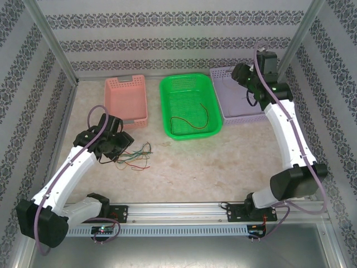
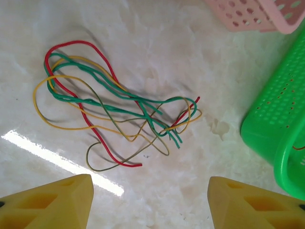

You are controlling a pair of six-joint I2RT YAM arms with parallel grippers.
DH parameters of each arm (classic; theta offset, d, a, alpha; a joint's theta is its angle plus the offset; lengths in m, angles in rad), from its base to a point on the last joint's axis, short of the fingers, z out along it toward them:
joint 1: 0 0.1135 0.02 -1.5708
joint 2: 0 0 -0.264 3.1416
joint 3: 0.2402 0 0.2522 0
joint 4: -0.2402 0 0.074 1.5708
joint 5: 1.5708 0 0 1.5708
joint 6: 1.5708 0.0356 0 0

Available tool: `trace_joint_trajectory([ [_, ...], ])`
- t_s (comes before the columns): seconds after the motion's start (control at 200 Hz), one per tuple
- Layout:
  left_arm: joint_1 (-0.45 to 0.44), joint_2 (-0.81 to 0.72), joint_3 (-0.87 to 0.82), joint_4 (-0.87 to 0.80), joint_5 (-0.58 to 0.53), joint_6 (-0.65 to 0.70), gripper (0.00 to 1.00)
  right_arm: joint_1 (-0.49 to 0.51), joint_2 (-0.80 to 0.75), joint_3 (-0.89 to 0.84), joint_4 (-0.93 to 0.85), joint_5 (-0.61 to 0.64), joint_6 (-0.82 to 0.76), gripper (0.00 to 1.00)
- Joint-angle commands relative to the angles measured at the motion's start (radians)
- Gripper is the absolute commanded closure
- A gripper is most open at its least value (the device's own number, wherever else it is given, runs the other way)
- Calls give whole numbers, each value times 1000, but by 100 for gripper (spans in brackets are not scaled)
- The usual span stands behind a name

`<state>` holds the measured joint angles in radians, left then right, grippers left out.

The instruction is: Untangle the cables

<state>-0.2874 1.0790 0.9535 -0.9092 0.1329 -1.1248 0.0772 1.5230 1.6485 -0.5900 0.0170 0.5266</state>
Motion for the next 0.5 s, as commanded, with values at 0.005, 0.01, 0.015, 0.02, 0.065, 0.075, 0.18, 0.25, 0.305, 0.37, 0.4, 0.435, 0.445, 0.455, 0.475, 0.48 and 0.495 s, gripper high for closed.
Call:
trace_joint_trajectory([
  [0.005,7,13,-6,11,82,46,36,-95,188,35,-23,-38,-34,46],
  [0.01,7,15,-5,13,85,46,36,-98,194,39,-24,-40,-34,46],
  [0.015,7,15,-4,13,86,46,36,-101,200,42,-25,-43,-35,46],
  [0.02,7,17,-3,15,87,46,36,-104,206,47,-25,-45,-37,46],
  [0.065,8,22,3,20,99,51,36,-125,267,78,-24,-72,-38,44],
  [0.075,7,22,5,22,101,52,36,-130,278,85,-24,-78,-36,44],
  [0.18,6,9,20,24,109,51,36,-163,428,203,-28,-171,-6,40],
  [0.25,4,-18,19,19,100,44,36,-166,524,297,-33,-206,11,39],
  [0.305,2,-43,12,14,91,33,37,-166,595,370,-36,-219,26,38],
  [0.37,1,-69,5,4,81,19,37,-166,671,447,-42,-221,46,37],
  [0.4,-1,-81,0,-2,77,14,37,-166,700,481,-41,-228,53,37],
  [0.435,0,-95,-6,-5,72,7,37,-166,737,519,-44,-237,60,36],
  [0.445,-1,-98,-7,-7,70,4,37,-166,747,530,-45,-239,62,36],
  [0.455,-2,-103,-8,-8,68,1,37,-166,760,541,-47,-242,65,37],
  [0.475,-2,-109,-11,-11,66,-4,37,-166,780,565,-54,-244,68,36],
  [0.48,-2,-112,-12,-11,65,-5,37,-166,784,572,-57,-244,69,36],
  [0.495,-2,-117,-14,-11,61,-8,37,-166,801,589,-65,-244,72,36],
])
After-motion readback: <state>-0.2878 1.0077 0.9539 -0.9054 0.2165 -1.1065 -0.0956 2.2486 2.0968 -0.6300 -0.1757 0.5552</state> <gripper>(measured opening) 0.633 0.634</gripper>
